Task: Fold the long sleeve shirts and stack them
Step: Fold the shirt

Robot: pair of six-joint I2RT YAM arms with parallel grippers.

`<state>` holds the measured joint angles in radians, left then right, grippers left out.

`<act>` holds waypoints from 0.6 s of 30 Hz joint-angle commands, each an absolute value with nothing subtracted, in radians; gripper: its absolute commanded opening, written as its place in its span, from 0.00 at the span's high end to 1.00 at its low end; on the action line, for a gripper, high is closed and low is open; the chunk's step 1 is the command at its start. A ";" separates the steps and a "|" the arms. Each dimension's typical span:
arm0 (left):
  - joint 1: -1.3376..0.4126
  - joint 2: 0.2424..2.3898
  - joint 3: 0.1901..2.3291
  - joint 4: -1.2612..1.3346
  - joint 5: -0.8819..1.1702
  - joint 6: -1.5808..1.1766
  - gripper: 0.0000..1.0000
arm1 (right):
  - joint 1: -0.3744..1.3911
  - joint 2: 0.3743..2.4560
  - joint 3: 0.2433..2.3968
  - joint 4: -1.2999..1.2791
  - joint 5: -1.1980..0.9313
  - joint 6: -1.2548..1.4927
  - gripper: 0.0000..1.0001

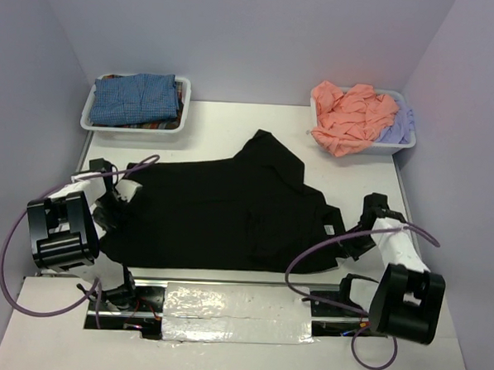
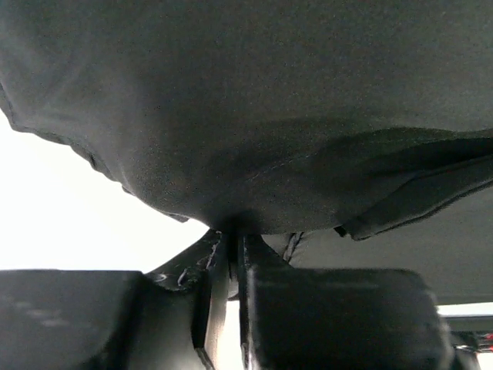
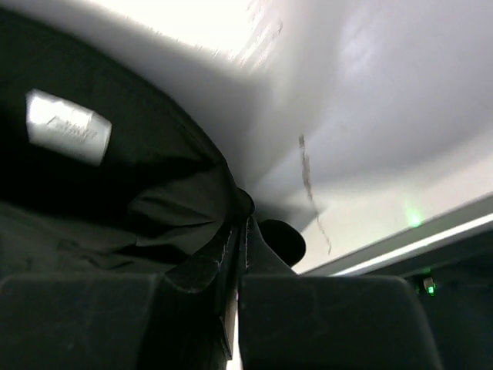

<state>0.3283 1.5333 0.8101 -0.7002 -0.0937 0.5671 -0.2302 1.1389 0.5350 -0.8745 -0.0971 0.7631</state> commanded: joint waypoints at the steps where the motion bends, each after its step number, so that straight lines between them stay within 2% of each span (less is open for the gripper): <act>1: 0.339 1.577 0.764 -0.698 -0.152 0.617 0.68 | -0.222 1.046 0.590 -0.966 -0.014 0.796 0.97; 3: 0.339 1.589 0.802 -0.716 -0.138 0.617 0.56 | -0.224 1.037 0.672 -1.021 0.038 0.782 0.93; 4: 0.341 1.594 0.824 -0.729 -0.117 0.609 0.45 | -0.221 1.035 0.704 -1.031 0.047 0.740 0.89; 6: 0.341 1.608 0.906 -0.785 -0.091 0.598 0.38 | -0.213 1.029 0.829 -1.051 0.064 0.694 0.88; 7: 0.341 1.609 0.942 -0.805 -0.075 0.589 0.32 | -0.200 1.022 0.874 -1.048 0.067 0.642 0.81; 10: 0.339 1.615 1.092 -0.880 -0.015 0.565 0.27 | -0.088 0.989 1.056 -0.968 0.097 0.556 0.46; 12: 0.339 1.617 1.208 -0.934 0.023 0.545 0.25 | 0.024 1.020 1.198 -0.927 0.095 0.490 0.31; 14: 0.339 1.621 1.317 -0.960 0.050 0.531 0.25 | 0.125 1.122 1.353 -0.943 0.147 0.454 0.26; 15: 0.341 1.624 1.343 -0.978 0.055 0.525 0.19 | 0.144 1.159 1.405 -0.963 0.208 0.443 0.24; 16: 0.339 1.631 1.392 -0.986 0.058 0.525 0.19 | 0.158 1.199 1.483 -1.020 0.233 0.446 0.24; 18: 0.339 1.655 1.423 -0.999 0.040 0.522 0.19 | 0.164 1.272 1.511 -1.064 0.261 0.469 0.21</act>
